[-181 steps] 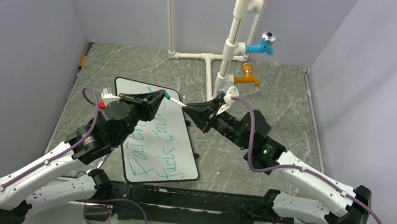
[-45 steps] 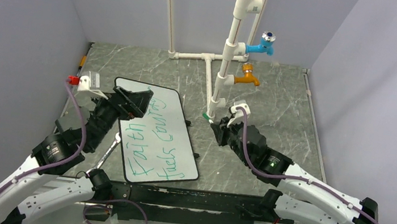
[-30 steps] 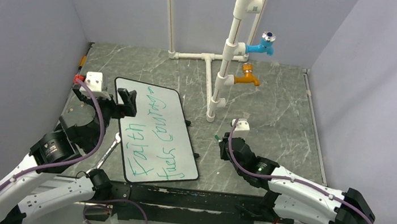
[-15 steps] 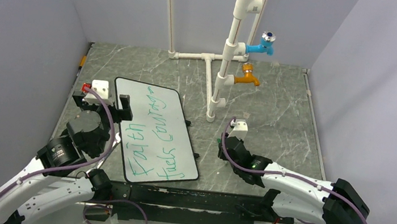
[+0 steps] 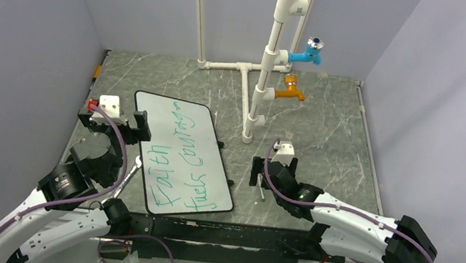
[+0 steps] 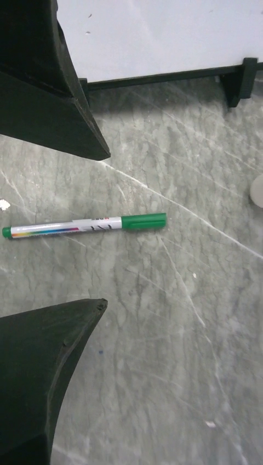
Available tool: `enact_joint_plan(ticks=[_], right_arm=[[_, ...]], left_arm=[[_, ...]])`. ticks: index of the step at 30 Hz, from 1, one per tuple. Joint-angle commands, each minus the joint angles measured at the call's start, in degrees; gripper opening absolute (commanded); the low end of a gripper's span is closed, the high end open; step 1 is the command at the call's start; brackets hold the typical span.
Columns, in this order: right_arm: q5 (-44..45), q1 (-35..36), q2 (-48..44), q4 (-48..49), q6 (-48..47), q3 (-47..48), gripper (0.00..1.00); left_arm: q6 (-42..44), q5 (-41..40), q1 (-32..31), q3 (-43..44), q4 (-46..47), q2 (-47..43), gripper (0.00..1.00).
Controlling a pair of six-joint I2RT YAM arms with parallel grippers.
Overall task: Write a sentence on the whiteboard
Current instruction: Put down the whiteboard marker at the center of the board, then reset both arms
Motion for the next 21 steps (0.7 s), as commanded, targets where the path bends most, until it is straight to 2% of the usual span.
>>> enact_joint_plan(ticks=[1,9,15,21], right_arm=[[5.0,-0.2,-5.5,-4.9,-2.9,5.3,1.0],[5.0,-0.2,-17.2,-6.2,-13.9,12.6,1.0],[4.3,-0.1,-25.2,-5.9,-16.7,17.0,1.0],[4.3,-0.2,-28.9,-6.7,-18.0,19.5,1.0]], left_arm=[[1.7,-1.2,-0.2,-0.7,0.6,-2.1,0.99],[5.4,-0.3,-0.2,-0.2,1.6,-3.5,1.0],[7.5,-0.2,-0.2,-1.6,2.6,-4.8,0.99],[7.7,1.6,-0.2,-4.4,4.2,-6.5,1.0]])
